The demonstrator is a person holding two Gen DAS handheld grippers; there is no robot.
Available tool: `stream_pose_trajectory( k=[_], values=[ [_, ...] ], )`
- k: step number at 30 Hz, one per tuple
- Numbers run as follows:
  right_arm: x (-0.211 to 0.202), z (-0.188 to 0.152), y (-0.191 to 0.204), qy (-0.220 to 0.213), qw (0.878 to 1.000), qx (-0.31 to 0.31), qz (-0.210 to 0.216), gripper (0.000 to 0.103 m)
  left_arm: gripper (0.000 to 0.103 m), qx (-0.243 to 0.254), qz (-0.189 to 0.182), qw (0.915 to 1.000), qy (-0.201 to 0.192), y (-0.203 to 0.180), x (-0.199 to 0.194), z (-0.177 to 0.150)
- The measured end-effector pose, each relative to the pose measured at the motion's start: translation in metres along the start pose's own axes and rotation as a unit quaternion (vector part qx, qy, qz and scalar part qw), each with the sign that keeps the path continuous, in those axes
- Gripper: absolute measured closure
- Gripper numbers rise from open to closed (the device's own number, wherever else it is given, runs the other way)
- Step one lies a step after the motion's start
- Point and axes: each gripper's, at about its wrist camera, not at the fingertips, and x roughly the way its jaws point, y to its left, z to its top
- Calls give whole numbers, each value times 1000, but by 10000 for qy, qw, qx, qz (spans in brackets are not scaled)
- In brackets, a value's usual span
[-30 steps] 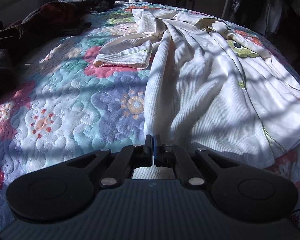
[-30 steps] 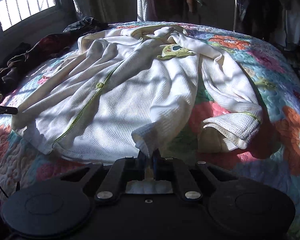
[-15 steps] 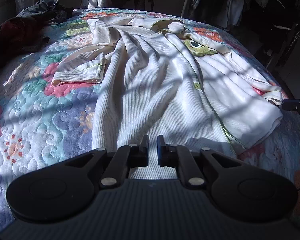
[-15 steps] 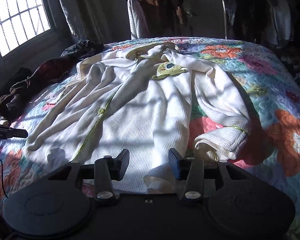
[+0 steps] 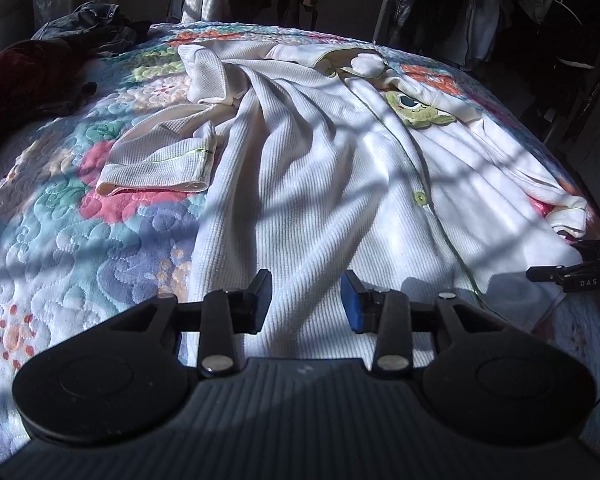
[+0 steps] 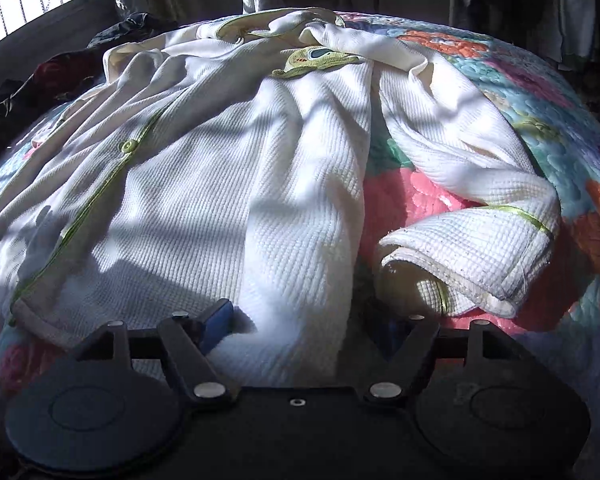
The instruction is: Fold clothes
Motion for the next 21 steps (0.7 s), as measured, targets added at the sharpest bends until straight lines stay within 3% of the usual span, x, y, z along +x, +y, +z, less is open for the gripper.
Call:
stream_pose_trajectory(
  k=[3, 6, 7, 8, 10, 11, 13, 14, 15, 17, 18, 19, 21],
  values=[
    [-2, -1, -2, -40, 9999, 105, 25, 25, 64, -107, 168, 9997, 147, 15, 16, -11],
    [-4, -1, -1, -58, 9998, 168, 9, 29, 63, -472, 63, 9989, 34, 30, 22, -21],
    [-4, 0, 2, -44, 9999, 150, -34, 45, 62, -515, 75, 9986, 19, 31, 24, -24],
    [-6, 1, 8, -84, 9999, 10, -102, 54, 62, -557, 86, 9984, 3, 33, 26, -27],
    [-10, 2, 20, -188, 9990, -326, -249, 93, 62, -463, 143, 9988, -25, 30, 27, -29],
    [-15, 0, 30, -401, 9963, -642, -406, 93, 60, -447, 169, 9989, -29, 28, 28, -28],
    [-24, -2, 49, -756, 9864, -1295, -675, 93, 46, -532, 53, 9986, -15, 28, 32, -26],
    [-23, 0, 51, -720, 9853, -1397, -666, 93, 33, -694, -73, 9976, -34, 29, 35, -25],
    [-21, 2, 48, -667, 9876, -1298, -580, 93, 18, -862, -198, 9961, -65, 29, 38, -24],
    [-13, 6, 37, -506, 9937, -938, -345, 87, 5, -956, -252, 9950, -100, 24, 44, -23],
    [-8, 7, 30, -387, 9966, -688, -234, 76, 7, -734, -76, 9973, -65, 15, 47, -23],
    [-2, 6, 23, -315, 9986, -416, -116, 58, 10, -401, 154, 9991, -22, 5, 49, -24],
    [6, 3, 13, -287, 9996, -9, 76, 58, 55, 297, 706, 9971, -47, -14, 47, -27]
  ],
)
